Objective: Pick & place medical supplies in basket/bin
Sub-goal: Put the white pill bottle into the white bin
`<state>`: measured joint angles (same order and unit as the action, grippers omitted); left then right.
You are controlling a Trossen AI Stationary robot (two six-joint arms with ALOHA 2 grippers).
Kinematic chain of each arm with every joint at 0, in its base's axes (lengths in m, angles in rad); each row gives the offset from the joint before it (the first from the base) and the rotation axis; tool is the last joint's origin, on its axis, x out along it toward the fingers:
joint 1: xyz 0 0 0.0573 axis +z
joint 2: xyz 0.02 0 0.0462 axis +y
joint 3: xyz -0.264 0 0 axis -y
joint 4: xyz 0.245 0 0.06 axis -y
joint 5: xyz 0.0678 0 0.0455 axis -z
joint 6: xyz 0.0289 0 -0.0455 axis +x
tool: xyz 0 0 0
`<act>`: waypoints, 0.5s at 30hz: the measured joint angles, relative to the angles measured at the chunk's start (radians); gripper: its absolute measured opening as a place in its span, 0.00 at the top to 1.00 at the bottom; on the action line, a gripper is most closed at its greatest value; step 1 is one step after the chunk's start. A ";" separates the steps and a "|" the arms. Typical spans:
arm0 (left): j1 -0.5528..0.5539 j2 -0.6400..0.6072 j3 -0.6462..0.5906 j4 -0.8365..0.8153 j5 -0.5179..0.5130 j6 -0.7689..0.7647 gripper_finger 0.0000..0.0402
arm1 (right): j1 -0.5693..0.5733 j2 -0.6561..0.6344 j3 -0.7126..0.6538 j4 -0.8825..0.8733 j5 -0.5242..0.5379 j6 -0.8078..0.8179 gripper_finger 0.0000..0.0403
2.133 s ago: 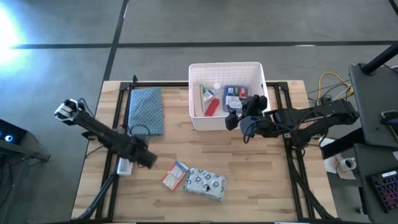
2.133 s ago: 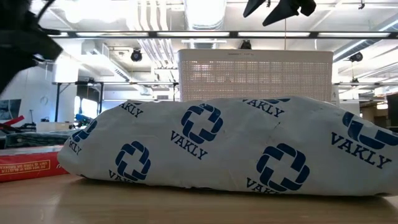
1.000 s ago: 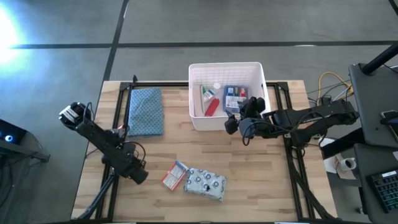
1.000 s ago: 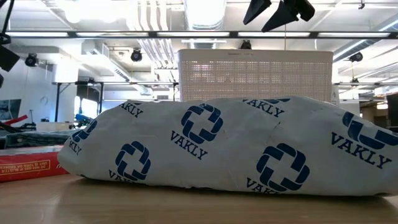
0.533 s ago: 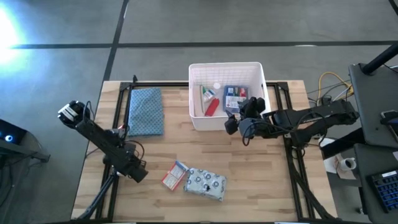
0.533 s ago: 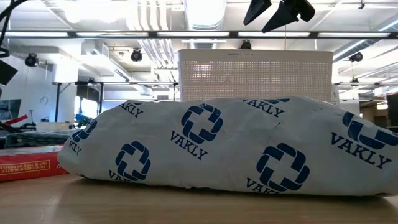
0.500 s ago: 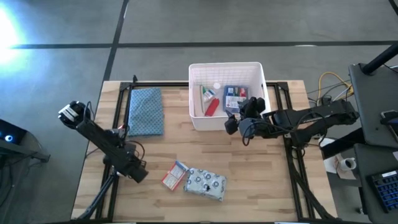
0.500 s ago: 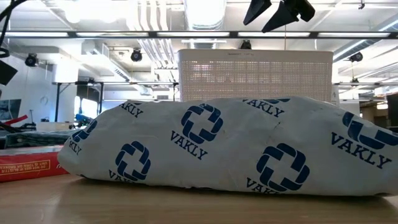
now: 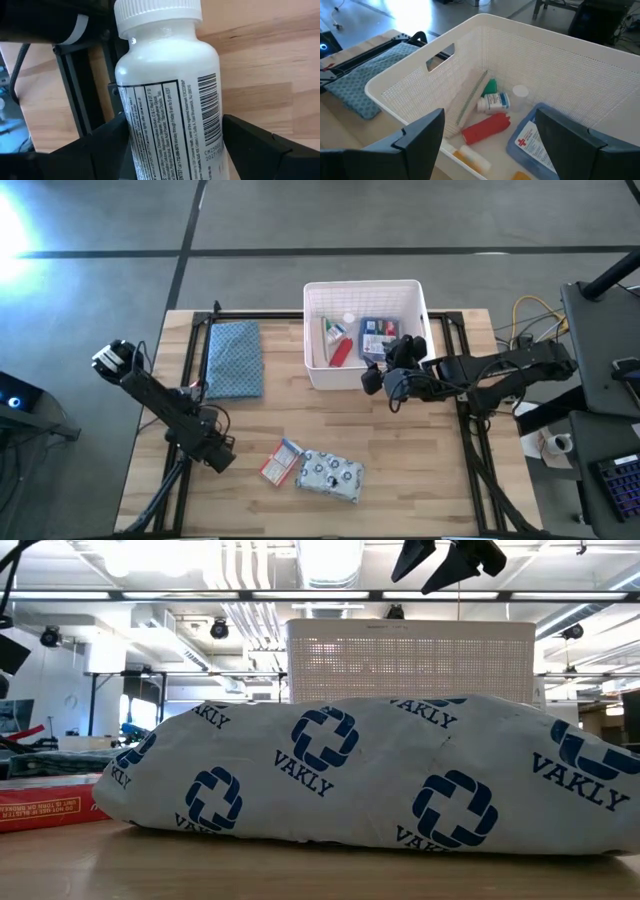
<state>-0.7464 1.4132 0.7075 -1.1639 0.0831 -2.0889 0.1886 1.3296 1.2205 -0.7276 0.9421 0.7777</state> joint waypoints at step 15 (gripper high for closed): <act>0.001 0.001 0.176 0.035 -0.425 0.028 0.40 | 0.004 0.000 0.000 0.002 -0.001 0.042 0.25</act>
<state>-0.7452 1.4140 0.8830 -1.1292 -0.3420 -2.0610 0.1931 1.3296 1.2205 -0.7259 0.9406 0.8195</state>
